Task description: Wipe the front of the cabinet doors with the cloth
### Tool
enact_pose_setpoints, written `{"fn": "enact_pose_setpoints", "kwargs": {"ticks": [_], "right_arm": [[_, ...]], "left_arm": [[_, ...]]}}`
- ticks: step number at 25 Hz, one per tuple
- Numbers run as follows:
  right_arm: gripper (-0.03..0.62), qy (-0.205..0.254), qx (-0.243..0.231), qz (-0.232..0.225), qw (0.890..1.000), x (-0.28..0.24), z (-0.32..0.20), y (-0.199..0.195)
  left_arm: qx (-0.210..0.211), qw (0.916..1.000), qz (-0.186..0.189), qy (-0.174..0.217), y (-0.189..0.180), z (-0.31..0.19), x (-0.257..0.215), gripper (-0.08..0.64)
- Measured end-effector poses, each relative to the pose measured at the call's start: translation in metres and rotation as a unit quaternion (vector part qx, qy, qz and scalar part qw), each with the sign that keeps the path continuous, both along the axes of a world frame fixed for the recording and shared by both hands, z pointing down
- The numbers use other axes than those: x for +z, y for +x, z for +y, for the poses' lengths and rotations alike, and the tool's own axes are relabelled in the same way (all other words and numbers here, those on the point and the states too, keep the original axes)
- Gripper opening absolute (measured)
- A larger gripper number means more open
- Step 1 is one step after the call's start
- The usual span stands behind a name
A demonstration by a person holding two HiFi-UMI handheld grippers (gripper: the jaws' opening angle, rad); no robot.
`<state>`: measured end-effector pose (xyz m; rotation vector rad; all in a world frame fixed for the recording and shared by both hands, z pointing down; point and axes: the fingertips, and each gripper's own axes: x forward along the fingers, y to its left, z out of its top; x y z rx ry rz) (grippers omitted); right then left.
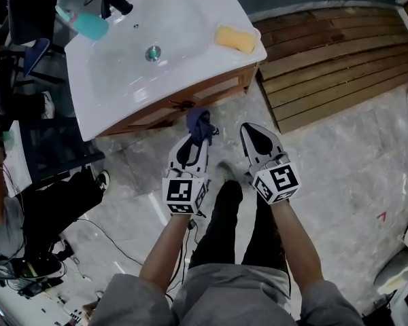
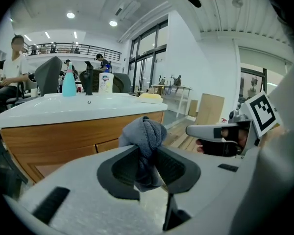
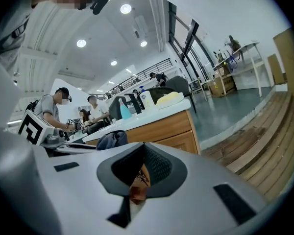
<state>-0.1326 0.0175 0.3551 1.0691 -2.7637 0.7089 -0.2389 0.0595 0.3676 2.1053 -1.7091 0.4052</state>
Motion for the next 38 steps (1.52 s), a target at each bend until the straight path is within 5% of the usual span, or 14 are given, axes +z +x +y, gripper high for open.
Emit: {"fn": "enact_pose_setpoints", "kwargs": {"ticks": [22, 38], "right_arm": [[0.011, -0.005, -0.026, -0.019, 0.999, 0.067, -0.01, -0.037], [0.011, -0.032, -0.015, -0.02, 0.999, 0.107, 0.0, -0.037]], "left_arm": [[-0.049, 0.9986, -0.02, 0.006, -0.065, -0.038, 0.098, 0.095], [-0.089, 0.9959, -0.002, 0.011, -0.097, -0.056, 0.116, 0.094]]}}
